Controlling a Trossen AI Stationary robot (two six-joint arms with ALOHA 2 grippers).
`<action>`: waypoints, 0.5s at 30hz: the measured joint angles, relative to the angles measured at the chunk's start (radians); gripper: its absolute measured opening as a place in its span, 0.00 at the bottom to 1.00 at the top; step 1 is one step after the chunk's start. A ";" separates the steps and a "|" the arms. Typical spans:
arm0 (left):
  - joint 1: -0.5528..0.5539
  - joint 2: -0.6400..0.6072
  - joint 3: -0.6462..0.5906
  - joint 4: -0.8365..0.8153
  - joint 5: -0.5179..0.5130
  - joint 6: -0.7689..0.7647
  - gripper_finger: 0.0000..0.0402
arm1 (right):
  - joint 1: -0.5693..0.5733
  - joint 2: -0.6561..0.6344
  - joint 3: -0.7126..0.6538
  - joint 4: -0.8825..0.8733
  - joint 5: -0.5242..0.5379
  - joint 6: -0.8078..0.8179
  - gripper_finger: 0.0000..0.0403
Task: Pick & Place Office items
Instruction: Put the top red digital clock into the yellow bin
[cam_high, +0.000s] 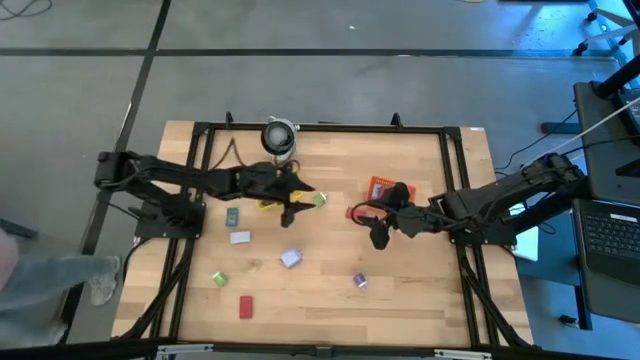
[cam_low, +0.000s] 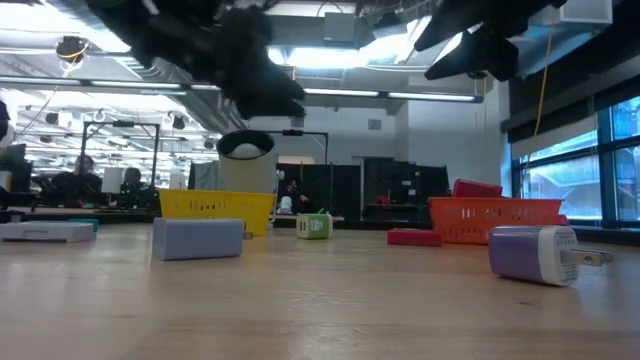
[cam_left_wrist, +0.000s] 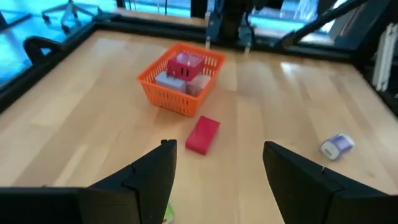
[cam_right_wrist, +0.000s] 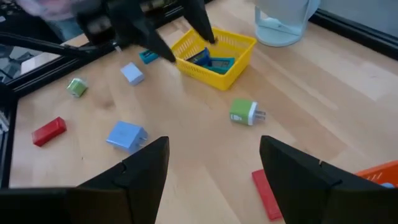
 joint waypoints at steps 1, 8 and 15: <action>-0.001 0.026 0.021 -0.011 0.000 0.012 0.59 | 0.005 0.000 0.000 0.000 0.010 0.003 0.63; 0.006 0.190 0.163 -0.074 -0.005 0.103 0.59 | 0.034 0.000 0.000 0.000 0.048 0.018 0.63; 0.005 0.366 0.268 -0.088 0.003 0.169 0.59 | 0.051 0.000 0.000 0.000 0.049 0.002 0.63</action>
